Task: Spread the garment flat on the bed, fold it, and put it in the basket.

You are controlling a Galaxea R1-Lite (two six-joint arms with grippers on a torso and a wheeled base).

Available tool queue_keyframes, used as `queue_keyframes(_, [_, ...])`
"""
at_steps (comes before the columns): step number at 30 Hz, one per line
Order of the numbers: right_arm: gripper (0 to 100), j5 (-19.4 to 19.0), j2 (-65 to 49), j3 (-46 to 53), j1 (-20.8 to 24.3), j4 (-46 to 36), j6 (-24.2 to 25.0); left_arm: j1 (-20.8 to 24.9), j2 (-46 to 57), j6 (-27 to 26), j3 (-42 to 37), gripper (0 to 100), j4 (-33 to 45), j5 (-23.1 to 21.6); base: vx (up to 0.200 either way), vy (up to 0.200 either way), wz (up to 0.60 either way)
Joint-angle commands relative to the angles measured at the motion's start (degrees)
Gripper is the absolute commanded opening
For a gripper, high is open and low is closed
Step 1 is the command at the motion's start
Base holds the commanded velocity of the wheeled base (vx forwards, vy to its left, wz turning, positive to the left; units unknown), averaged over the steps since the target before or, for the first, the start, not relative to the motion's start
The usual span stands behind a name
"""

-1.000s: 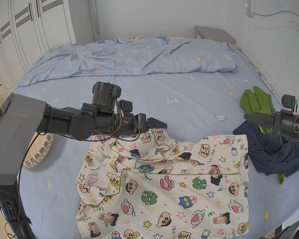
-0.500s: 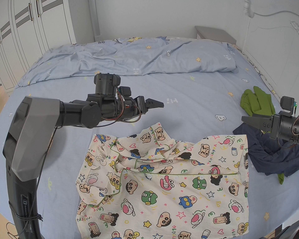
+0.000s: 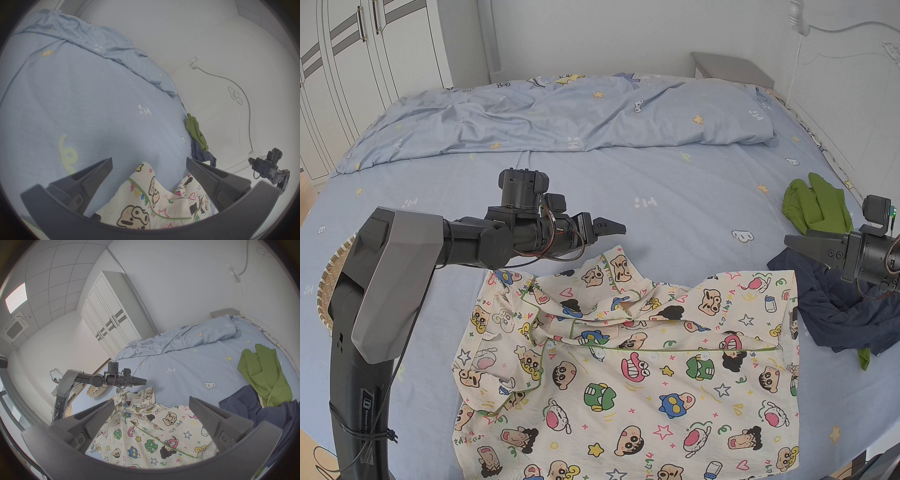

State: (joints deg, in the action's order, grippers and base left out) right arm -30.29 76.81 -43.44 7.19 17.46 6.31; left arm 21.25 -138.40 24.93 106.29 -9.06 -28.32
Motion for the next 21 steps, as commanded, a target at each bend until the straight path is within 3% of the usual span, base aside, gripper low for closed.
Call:
queue_keyframes(1, [100, 0.0, 0.0, -0.1, 0.0, 0.0, -0.1, -0.1, -0.8, 0.0, -0.7, 100, 0.0, 0.0, 0.000, 0.000, 0.00])
queue_keyframes(20, [100, 0.0, 0.4, 0.0, 0.1, 0.0, 0.0, 0.2, -1.2, -0.3, -3.9, 100, 0.1, 0.0, 0.000, 0.000, 0.00])
queue_keyframes(21, [100, 0.0, 0.4, 0.0, 0.1, 0.0, -0.1, 0.2, -1.2, -0.4, -3.9, 0, 0.1, 0.0, 0.000, 0.000, 0.00])
